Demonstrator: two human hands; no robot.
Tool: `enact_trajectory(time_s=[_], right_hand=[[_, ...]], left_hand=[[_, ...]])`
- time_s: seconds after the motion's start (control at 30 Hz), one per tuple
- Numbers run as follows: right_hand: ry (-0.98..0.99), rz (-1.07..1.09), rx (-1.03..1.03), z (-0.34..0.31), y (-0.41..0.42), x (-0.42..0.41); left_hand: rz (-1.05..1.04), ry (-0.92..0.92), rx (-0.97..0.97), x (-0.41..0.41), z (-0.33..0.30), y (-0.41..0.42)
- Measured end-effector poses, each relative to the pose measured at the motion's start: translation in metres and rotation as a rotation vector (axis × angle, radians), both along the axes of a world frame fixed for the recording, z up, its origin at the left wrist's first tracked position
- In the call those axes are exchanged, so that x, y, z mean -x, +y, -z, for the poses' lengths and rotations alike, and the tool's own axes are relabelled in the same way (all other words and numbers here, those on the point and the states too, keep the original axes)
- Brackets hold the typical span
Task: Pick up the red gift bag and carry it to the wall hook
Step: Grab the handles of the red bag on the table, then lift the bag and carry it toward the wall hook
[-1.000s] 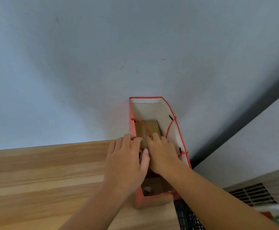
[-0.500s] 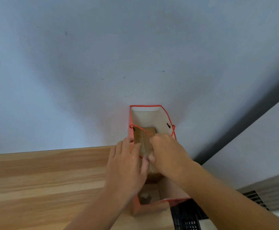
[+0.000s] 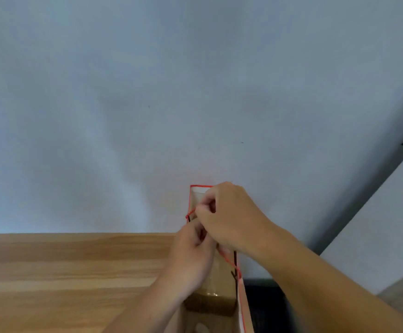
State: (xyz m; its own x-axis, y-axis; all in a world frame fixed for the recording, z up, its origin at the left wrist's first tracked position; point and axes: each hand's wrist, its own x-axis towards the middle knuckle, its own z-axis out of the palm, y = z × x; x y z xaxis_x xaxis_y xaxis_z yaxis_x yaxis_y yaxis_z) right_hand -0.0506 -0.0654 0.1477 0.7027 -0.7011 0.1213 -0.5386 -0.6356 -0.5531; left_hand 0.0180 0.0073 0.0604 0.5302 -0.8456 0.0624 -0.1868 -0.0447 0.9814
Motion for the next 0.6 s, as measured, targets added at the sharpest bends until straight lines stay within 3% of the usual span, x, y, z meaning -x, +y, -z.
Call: enact_trajectory(time_s=[0.2,0.27,0.43,0.6], right_hand=[[0.245,-0.410,0.074,-0.017,0.067,0.017],[0.275,-0.535,0.158,-0.013,0.097,0.016],[0.104,-0.609,0.424,0.016,0.191,-0.004],[0.014,-0.755,0.295,0.019,0.287,-0.030]], left_hand=[[-0.069,-0.360,-0.160,0.000,-0.033,0.111],[-0.123,-0.387,-0.196,0.000,-0.038,0.155],[-0.324,-0.536,-0.282,0.001,-0.046,0.270],[-0.530,-0.599,-0.286,-0.018,-0.044,0.384]])
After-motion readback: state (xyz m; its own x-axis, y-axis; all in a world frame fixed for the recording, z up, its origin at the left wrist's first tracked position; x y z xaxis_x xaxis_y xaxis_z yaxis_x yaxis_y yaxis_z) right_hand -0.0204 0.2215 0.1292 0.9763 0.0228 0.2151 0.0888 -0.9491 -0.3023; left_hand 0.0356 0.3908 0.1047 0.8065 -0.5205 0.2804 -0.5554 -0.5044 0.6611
